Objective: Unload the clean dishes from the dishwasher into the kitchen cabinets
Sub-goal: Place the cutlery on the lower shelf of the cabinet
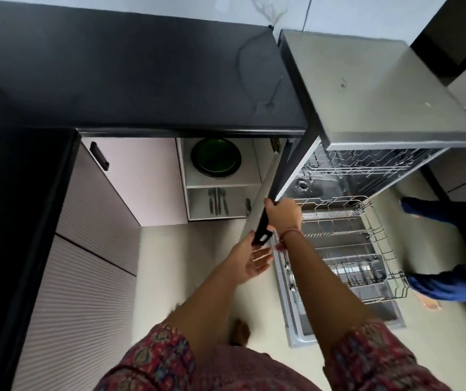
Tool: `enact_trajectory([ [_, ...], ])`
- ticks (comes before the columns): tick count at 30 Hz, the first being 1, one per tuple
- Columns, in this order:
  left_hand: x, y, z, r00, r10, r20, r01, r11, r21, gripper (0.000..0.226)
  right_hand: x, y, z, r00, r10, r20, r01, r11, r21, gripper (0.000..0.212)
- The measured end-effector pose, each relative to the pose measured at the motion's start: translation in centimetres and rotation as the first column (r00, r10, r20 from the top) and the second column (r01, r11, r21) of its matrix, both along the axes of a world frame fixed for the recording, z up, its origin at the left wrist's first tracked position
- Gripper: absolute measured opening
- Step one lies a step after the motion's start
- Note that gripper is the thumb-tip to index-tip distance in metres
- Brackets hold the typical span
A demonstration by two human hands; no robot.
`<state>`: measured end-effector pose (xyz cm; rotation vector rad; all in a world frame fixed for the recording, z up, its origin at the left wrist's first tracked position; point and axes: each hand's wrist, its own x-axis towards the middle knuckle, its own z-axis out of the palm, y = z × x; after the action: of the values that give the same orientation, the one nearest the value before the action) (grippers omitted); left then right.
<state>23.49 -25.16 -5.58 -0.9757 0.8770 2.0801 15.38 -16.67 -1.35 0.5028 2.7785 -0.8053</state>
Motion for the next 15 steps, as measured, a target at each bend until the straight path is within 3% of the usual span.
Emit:
enact_trajectory([
  [5,-4.8,-5.8,2.3,0.921,0.386,0.052,-0.39,0.914,0.112,0.042,-2.5,-6.2,0.2,0.986,-0.155,0.057,0.165,0.919,-0.359,0.036],
  [8,-6.8,-10.0,3.9,0.886,0.462,0.026,-0.463,0.881,0.095,0.037,-4.6,-9.1,0.0,0.982,-0.186,0.023,0.182,0.917,-0.356,0.042],
  [12,-9.7,-13.6,5.2,0.844,0.536,0.003,-0.534,0.841,0.086,0.057,-6.3,-11.8,-1.2,0.979,-0.203,0.019,0.192,0.884,-0.427,0.041],
  [13,-10.3,-13.9,5.4,0.837,0.546,-0.007,-0.543,0.834,0.095,0.064,-6.7,-12.0,-1.5,0.97,-0.232,0.07,0.235,0.836,-0.496,0.038],
  [15,-11.9,-14.3,5.7,0.83,0.556,-0.034,-0.55,0.828,0.112,0.076,-7.7,-12.3,-1.6,0.933,-0.296,0.202,0.352,0.648,-0.675,0.032],
])
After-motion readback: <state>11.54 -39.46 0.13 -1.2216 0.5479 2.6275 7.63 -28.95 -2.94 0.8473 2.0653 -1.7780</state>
